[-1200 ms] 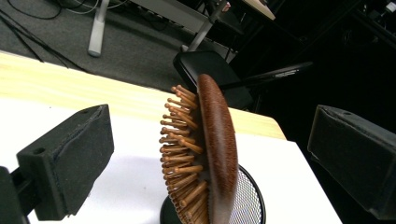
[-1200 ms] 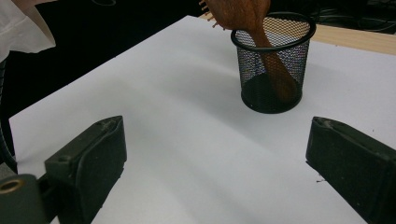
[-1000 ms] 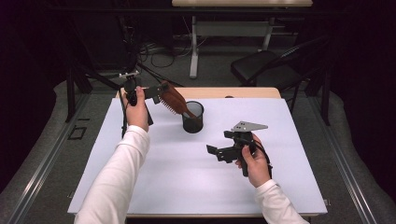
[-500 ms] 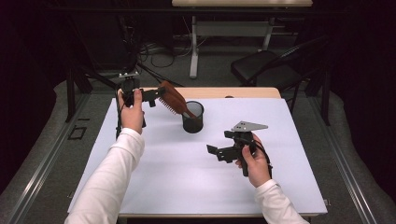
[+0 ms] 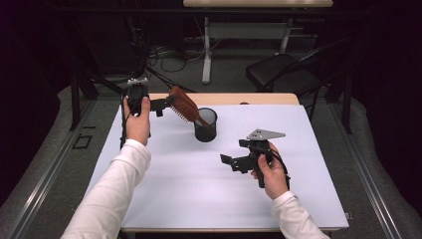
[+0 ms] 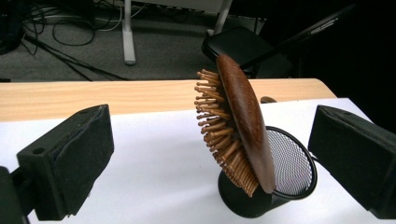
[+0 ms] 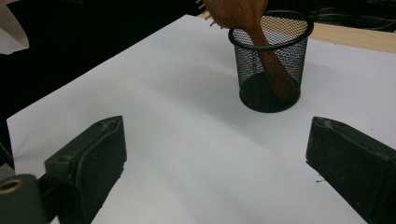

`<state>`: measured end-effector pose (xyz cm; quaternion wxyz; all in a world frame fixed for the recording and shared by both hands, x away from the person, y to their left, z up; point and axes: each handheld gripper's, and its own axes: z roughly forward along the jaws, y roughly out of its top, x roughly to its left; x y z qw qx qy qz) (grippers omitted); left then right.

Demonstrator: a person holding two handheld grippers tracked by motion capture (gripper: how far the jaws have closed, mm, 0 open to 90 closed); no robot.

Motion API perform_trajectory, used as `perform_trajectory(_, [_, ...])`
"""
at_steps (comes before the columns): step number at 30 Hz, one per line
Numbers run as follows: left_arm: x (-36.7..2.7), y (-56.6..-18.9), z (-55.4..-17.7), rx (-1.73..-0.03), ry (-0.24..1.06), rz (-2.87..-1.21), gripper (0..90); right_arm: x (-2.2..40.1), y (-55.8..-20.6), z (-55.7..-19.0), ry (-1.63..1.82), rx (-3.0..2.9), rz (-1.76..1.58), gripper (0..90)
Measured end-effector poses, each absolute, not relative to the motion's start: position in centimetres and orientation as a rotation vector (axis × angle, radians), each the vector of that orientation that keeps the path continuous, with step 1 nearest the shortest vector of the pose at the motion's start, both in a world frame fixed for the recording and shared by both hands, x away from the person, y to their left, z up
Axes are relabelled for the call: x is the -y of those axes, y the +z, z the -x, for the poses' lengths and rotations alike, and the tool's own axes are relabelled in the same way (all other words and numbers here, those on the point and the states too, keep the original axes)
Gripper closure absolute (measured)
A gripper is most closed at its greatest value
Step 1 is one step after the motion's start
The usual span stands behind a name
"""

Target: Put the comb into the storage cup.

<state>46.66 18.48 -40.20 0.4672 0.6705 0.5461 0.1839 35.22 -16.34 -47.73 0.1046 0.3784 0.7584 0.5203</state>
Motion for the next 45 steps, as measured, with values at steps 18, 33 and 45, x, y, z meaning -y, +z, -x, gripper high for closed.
perform_trajectory(18, [-19.4,-39.9,-43.9,-1.257,0.437,-1.723,0.9,16.6,-46.9,-34.7,1.511,-2.218,-1.089,0.0])
perform_trajectory(33, [-20.0,-39.6,-41.0,-1.181,0.389,-1.787,3.3,17.5,-46.1,-34.8,1.496,-2.174,-1.158,0.0])
perform_trajectory(45, [-20.1,-39.2,-38.3,-1.085,0.365,-1.82,4.6,17.1,-45.5,-34.0,1.469,-2.194,-1.118,0.0])
